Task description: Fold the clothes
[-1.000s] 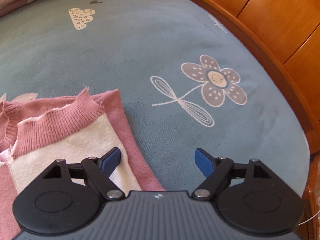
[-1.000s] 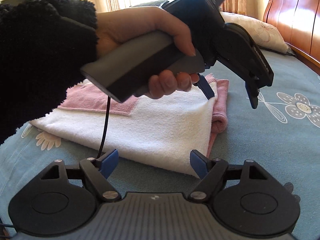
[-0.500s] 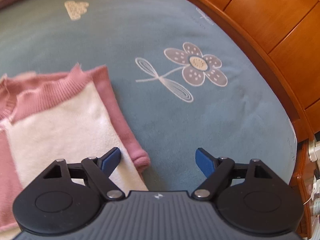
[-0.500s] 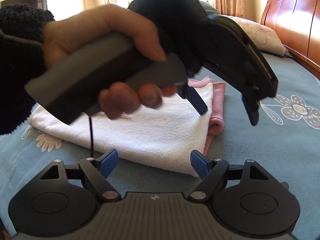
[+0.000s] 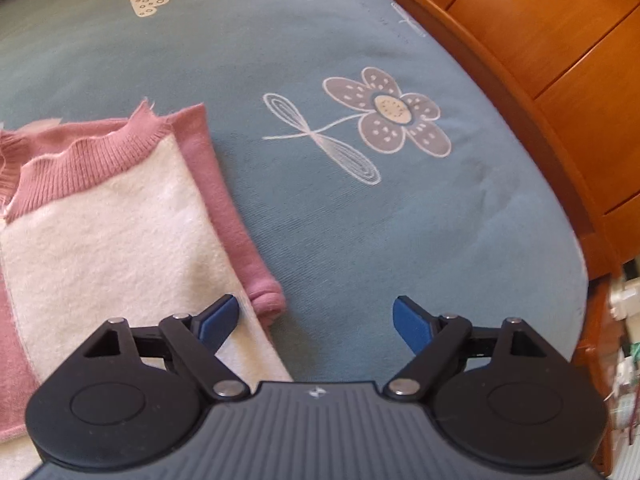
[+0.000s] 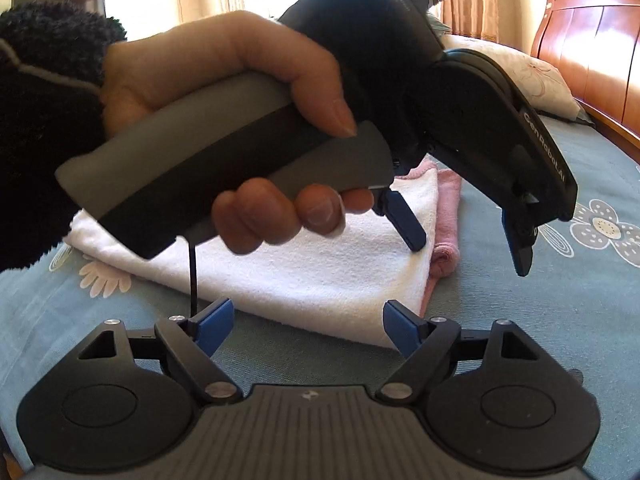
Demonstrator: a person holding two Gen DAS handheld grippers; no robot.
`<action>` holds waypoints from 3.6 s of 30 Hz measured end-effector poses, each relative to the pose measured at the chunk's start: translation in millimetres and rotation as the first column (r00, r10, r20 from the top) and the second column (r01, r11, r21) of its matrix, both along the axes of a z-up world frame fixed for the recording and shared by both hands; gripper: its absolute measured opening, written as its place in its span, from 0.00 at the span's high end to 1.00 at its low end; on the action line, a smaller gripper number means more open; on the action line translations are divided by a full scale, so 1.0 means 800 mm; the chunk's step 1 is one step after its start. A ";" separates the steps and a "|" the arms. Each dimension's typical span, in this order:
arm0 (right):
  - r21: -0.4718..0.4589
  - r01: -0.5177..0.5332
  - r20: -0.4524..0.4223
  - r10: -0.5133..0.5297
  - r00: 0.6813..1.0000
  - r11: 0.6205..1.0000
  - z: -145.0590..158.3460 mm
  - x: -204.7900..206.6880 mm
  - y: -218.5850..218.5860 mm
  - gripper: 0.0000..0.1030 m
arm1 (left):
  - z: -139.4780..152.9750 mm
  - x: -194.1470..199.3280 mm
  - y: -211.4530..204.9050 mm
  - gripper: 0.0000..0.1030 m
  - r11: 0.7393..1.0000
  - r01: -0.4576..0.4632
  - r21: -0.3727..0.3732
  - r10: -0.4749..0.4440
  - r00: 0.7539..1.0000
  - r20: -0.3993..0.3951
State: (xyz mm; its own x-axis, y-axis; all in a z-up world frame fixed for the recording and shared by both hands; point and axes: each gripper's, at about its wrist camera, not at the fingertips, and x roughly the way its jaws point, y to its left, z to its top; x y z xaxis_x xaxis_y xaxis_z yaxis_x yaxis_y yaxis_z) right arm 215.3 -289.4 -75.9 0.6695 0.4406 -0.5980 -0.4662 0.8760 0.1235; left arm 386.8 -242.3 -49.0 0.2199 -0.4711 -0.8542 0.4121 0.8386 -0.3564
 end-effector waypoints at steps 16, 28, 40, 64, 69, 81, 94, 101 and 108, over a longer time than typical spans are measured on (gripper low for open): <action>0.090 -0.015 0.010 0.014 1.000 0.996 0.005 0.000 0.007 0.00 | 0.081 -0.070 0.222 0.18 0.945 -0.321 0.062 0.309 0.939 0.150; 0.138 -0.019 -0.092 0.032 0.995 0.990 -0.025 0.018 0.028 0.00 | -0.026 -0.141 0.342 0.18 0.859 -0.511 0.031 0.507 0.857 0.095; 0.090 -0.028 -0.077 0.035 0.996 0.996 -0.037 0.019 0.038 0.00 | -0.016 -0.153 0.398 0.16 0.811 -0.584 -0.033 0.579 0.792 0.194; -0.044 -0.061 -0.046 0.059 0.997 0.997 -0.046 0.010 0.056 0.00 | -0.006 -0.157 0.453 0.16 0.747 -0.657 -0.102 0.664 0.725 0.183; -0.152 -0.073 0.002 0.074 0.997 0.986 -0.052 0.001 0.072 0.00 | -0.009 -0.166 0.446 0.16 0.758 -0.647 -0.081 0.649 0.736 0.192; -0.043 -0.033 -0.027 0.032 0.999 0.999 -0.039 0.005 0.058 0.00 | -0.011 -0.183 0.462 0.16 0.711 -0.698 -0.079 0.700 0.695 0.165; -0.013 -0.029 -0.041 0.029 0.999 0.999 -0.039 0.008 0.054 0.00 | 0.008 -0.102 0.461 0.17 0.723 -0.689 -0.049 0.683 0.701 0.206; -0.021 -0.034 -0.041 0.033 0.999 0.999 -0.038 0.007 0.054 0.00 | -0.008 -0.088 0.455 0.18 0.721 -0.692 -0.046 0.686 0.703 0.188; -0.039 -0.038 -0.035 0.036 0.999 0.999 -0.040 0.006 0.056 0.00 | -0.002 -0.050 0.395 0.18 0.796 -0.605 -0.023 0.596 0.775 0.213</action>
